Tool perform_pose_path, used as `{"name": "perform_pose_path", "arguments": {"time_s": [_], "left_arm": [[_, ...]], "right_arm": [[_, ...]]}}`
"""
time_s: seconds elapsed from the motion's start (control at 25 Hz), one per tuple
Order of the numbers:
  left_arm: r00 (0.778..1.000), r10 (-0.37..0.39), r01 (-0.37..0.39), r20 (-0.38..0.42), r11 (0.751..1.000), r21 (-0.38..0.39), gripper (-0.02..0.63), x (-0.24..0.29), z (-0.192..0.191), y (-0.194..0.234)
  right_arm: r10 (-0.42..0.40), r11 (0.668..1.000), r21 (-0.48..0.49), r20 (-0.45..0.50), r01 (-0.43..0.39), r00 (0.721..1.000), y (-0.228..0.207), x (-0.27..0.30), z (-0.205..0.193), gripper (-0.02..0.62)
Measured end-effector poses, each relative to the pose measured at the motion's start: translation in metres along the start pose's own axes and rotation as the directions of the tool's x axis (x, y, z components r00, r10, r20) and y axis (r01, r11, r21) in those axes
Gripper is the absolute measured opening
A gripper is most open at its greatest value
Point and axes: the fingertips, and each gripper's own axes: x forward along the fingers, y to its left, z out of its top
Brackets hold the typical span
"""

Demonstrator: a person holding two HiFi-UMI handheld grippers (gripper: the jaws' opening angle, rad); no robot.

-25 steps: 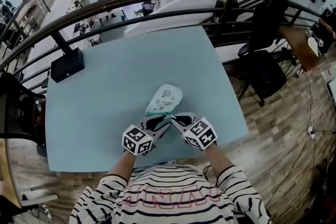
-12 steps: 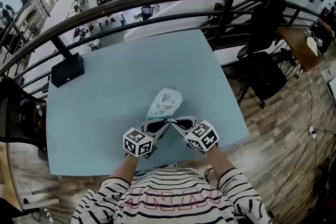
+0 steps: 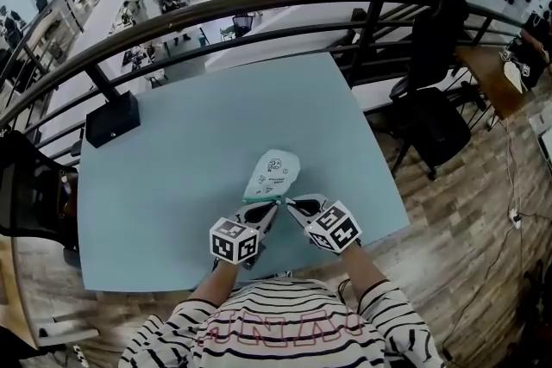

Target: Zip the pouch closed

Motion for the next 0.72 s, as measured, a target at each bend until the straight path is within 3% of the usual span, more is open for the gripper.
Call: {"name": "perform_pose_path", "arguments": {"time_s": [0.56,0.72], "left_arm": [[0.982,0.182,-0.185,-0.054,0.981,-0.054,0.026,-0.005,-0.013,0.03],[0.978,0.199,-0.202,-0.064,0.978,-0.047,0.026,-0.006,-0.015,0.034]], "right_arm": [[-0.093,0.993,0.067,-0.019,0.094,0.995,-0.015,-0.006,-0.014,0.035],[-0.094,0.992,0.08,-0.019,0.095,0.995,-0.016,-0.008,-0.016,0.035]]}}
